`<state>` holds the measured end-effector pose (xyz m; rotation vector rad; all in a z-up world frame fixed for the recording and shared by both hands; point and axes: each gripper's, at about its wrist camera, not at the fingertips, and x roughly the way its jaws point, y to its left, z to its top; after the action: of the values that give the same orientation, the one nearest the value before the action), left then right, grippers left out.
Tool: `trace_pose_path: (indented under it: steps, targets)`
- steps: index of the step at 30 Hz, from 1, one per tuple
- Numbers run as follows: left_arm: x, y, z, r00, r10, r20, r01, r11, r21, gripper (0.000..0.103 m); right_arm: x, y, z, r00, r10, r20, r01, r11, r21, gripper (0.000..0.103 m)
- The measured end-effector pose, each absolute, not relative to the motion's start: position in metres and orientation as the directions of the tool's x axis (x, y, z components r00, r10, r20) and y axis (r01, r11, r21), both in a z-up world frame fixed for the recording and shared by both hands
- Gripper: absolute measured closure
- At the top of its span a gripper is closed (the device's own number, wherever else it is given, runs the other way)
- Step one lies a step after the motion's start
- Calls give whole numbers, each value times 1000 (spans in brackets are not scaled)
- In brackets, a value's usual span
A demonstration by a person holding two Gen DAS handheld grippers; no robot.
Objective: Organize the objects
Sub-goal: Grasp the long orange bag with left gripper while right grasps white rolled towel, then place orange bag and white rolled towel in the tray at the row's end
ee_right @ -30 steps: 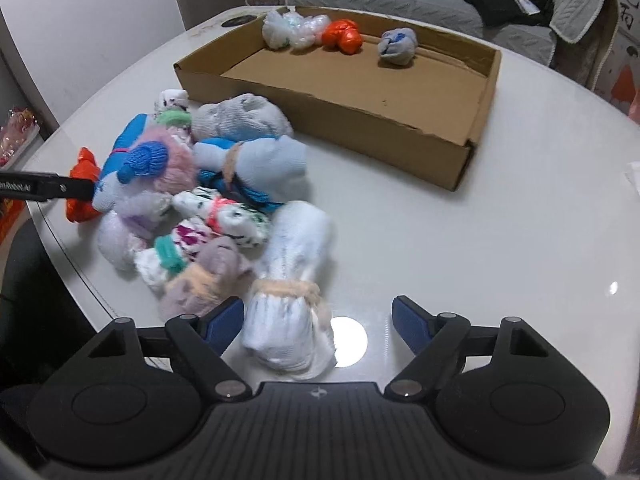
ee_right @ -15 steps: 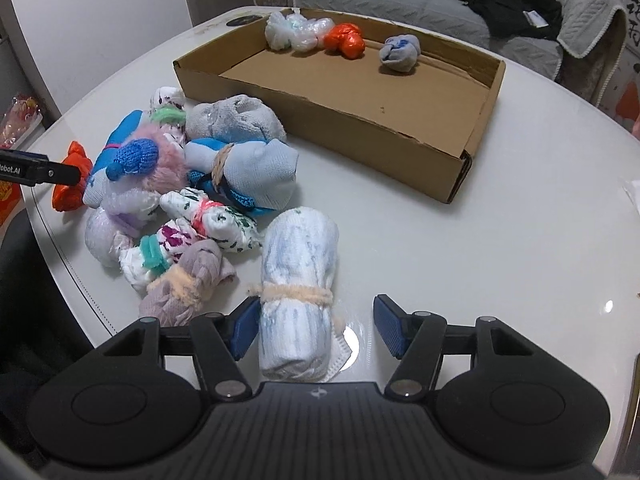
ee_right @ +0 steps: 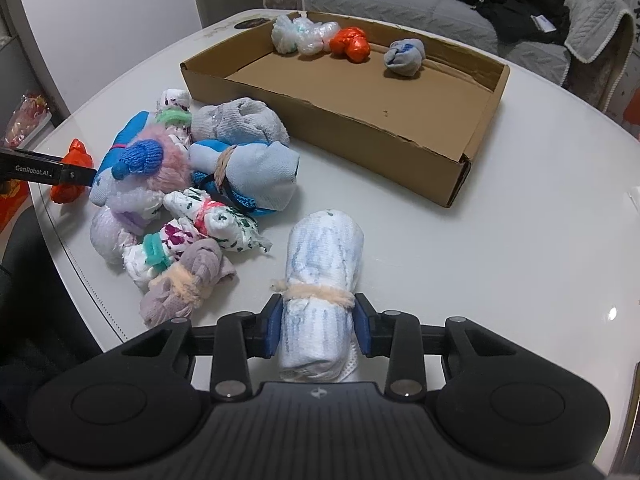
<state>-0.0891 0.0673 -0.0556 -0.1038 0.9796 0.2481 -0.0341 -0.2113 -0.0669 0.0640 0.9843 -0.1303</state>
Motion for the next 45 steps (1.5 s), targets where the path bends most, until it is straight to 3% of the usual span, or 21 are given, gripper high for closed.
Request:
trace_pose_path:
  steps: [13, 21, 29, 36, 45]
  targets:
    - [-75, 62, -5, 610, 142, -779, -148, 987, 64, 45, -39, -228, -36, 600, -63, -798, 133, 991, 22, 71]
    - [-19, 18, 64, 716, 56, -696, 57, 989, 138, 44, -19, -253, 27, 687, -121, -717, 120, 991, -53, 71]
    - [80, -58, 101, 729, -103, -677, 290, 942, 169, 44, 39, -298, 62, 701, -193, -687, 165, 980, -107, 71]
    - [170, -118, 55, 672, -204, -712, 440, 883, 162, 45, 92, -327, 54, 667, -224, -710, 188, 973, -130, 71]
    - [239, -130, -23, 604, -213, -768, 453, 885, 111, 44, 118, -379, 14, 581, -276, -766, 296, 948, -117, 71]
